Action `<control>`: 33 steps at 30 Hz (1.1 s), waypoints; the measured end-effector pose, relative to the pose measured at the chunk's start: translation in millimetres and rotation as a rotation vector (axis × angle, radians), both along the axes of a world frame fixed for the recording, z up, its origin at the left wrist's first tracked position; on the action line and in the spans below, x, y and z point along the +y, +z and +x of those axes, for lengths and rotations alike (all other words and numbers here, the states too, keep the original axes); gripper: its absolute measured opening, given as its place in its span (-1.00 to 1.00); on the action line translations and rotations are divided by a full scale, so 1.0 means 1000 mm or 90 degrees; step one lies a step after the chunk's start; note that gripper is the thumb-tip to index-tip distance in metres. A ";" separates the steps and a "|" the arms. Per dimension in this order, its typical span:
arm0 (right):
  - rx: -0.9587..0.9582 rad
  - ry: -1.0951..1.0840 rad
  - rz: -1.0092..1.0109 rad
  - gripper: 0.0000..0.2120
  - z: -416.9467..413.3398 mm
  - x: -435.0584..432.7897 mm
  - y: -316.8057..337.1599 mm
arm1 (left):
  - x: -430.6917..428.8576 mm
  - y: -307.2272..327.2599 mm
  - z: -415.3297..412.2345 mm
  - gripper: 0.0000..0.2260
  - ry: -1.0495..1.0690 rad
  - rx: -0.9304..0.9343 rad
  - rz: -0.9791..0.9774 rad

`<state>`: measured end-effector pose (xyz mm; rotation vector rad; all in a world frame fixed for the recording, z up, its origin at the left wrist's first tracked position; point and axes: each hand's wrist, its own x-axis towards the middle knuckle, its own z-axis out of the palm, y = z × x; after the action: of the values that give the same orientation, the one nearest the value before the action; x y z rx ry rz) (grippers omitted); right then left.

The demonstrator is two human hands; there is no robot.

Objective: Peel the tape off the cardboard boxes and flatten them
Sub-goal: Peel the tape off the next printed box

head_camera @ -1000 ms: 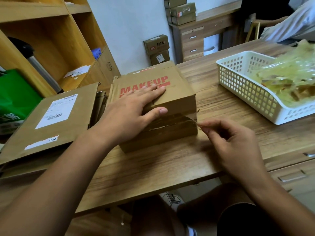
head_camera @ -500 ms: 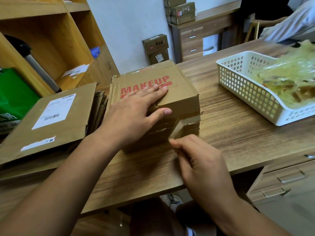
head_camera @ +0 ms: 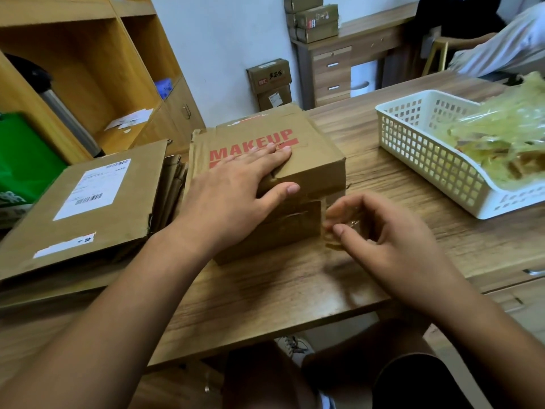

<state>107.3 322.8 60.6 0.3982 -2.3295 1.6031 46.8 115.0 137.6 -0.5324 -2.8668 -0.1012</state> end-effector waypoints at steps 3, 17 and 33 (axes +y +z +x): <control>-0.014 0.040 -0.055 -0.81 0.004 -0.001 -0.001 | 0.001 0.000 0.000 -0.42 0.002 -0.002 -0.002; -0.015 0.122 0.169 -0.51 -0.009 0.004 0.007 | 0.000 -0.003 -0.002 -0.41 -0.001 0.007 -0.005; 0.235 -0.108 0.156 -0.58 -0.018 -0.031 0.005 | -0.001 -0.002 -0.002 -0.43 -0.001 0.017 -0.006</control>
<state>89.0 292.0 65.6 0.4882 -2.2067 1.0657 44.7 114.0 135.2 -0.5338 -2.8418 -0.0805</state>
